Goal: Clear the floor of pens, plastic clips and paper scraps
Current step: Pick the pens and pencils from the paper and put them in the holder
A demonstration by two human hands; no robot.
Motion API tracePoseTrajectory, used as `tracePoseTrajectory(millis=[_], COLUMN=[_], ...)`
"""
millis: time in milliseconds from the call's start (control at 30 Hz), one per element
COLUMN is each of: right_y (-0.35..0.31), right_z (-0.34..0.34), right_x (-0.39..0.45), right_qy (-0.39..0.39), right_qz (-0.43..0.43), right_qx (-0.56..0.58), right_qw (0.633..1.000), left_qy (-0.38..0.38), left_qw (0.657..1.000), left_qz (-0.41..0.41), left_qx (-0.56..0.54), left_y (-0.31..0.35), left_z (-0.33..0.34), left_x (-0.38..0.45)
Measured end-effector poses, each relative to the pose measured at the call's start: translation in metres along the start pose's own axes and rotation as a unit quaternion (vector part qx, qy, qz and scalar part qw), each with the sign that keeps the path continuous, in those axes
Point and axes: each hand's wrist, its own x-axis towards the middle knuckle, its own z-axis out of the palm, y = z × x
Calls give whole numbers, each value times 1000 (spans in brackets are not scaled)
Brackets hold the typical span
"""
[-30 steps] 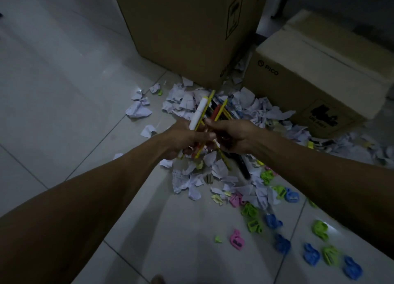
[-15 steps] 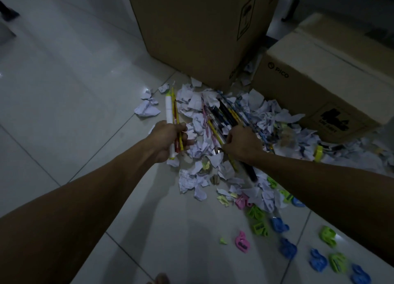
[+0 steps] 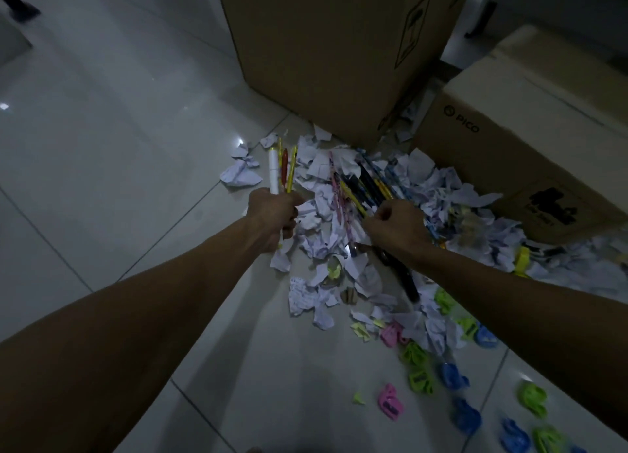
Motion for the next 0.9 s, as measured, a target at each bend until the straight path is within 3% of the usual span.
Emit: tracePoseTrajectory(millis=[133,200,367,567,900], right_y=[0,2,6,14,1], right_z=[-5,-6,-17,-24,9], right_x=[1,0,-8,-11,13], right_qy=[-74,-86,-39,-20,4], right_qz=[54,67,85,62,-36], right_qx=[99,92,104,69,-131], right_qw=[991,990,990,995,991], left_qy=[20,40,85,76,21], left_qw=[995,992,980,974,999], left_qz=[58,73,56,30,16], left_qx=[74,98,174,211,30], left_y=[14,18,7,-2,13], left_z=[22,34,64,69,33], left_x=[20,34,59,61,50])
